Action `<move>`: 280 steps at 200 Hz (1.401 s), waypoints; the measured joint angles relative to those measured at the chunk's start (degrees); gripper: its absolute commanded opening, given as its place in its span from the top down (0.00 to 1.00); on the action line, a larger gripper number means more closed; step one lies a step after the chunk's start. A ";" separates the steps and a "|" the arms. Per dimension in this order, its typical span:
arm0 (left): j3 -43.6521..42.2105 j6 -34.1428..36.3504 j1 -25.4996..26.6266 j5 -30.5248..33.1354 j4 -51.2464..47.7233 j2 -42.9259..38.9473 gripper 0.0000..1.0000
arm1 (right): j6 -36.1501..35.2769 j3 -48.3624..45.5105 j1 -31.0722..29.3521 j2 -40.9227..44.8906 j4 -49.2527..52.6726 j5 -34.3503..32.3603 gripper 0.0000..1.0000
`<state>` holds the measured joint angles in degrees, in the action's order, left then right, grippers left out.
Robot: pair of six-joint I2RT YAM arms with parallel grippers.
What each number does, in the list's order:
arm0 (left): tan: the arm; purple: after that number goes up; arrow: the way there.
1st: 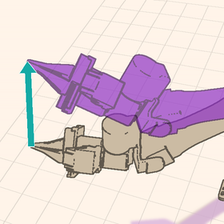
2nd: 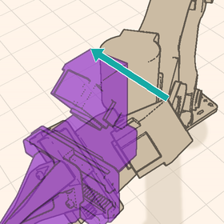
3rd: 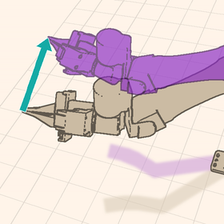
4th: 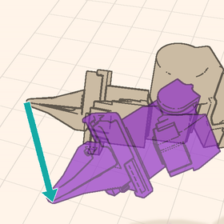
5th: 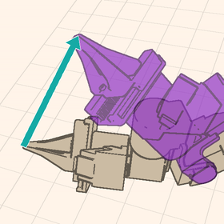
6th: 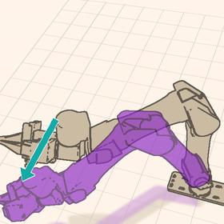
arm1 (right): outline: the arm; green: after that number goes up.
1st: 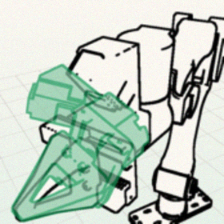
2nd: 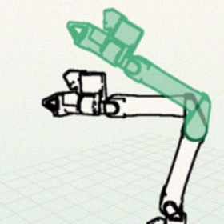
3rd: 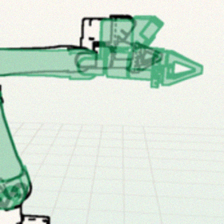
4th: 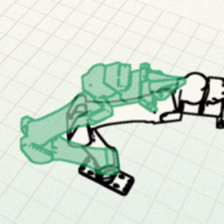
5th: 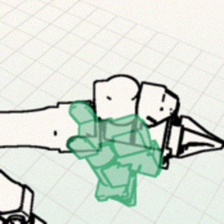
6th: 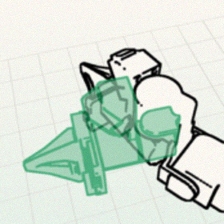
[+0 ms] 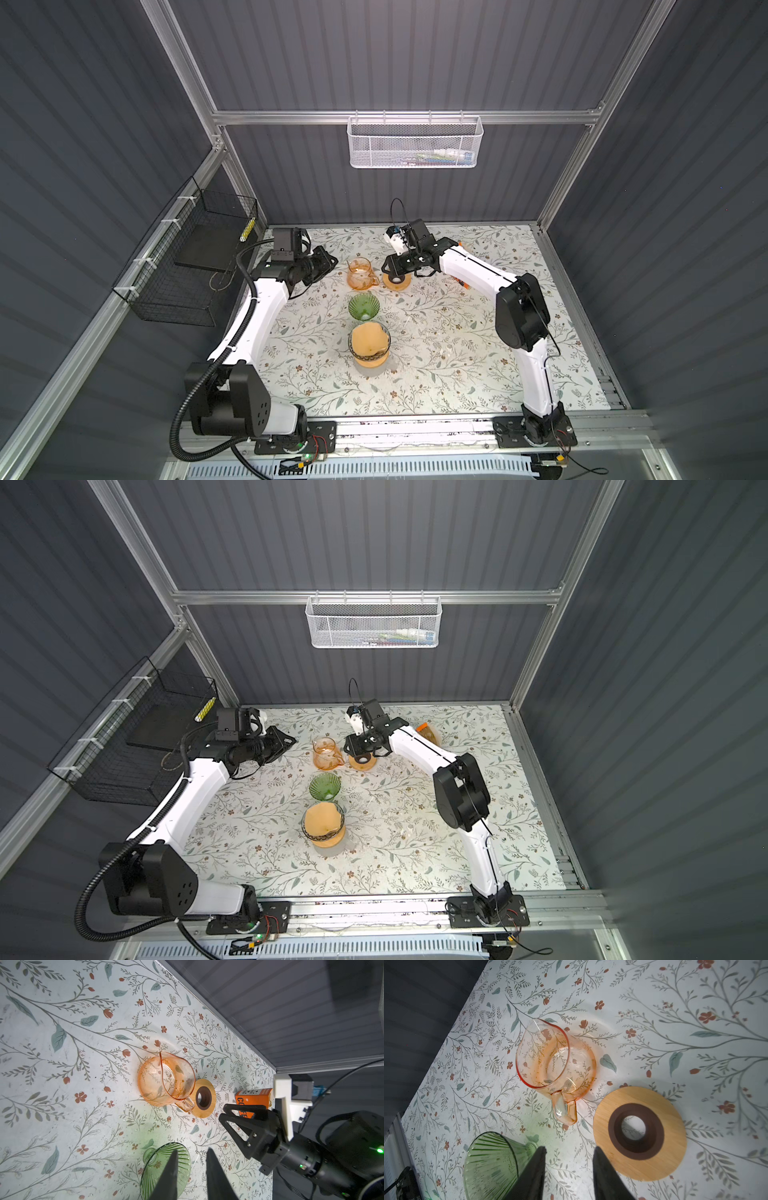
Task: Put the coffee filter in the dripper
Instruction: 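Grasp the orange glass pitcher by its handle with the right gripper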
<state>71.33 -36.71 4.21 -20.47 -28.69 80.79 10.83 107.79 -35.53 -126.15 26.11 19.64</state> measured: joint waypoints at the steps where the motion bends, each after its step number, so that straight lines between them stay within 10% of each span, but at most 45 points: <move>1: 0.00 0.00 -0.04 -0.04 0.00 0.00 0.74 | 0.00 0.02 -0.02 -0.17 -0.07 0.07 0.59; 280: -1.01 0.26 -2.56 -3.63 -2.10 -0.17 0.75 | -9.90 12.46 -7.32 -12.37 1.05 -13.84 0.75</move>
<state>70.32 -36.45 1.65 -24.10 -30.79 80.62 0.93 120.25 -42.85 -138.52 27.16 5.80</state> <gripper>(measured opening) 0.255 0.243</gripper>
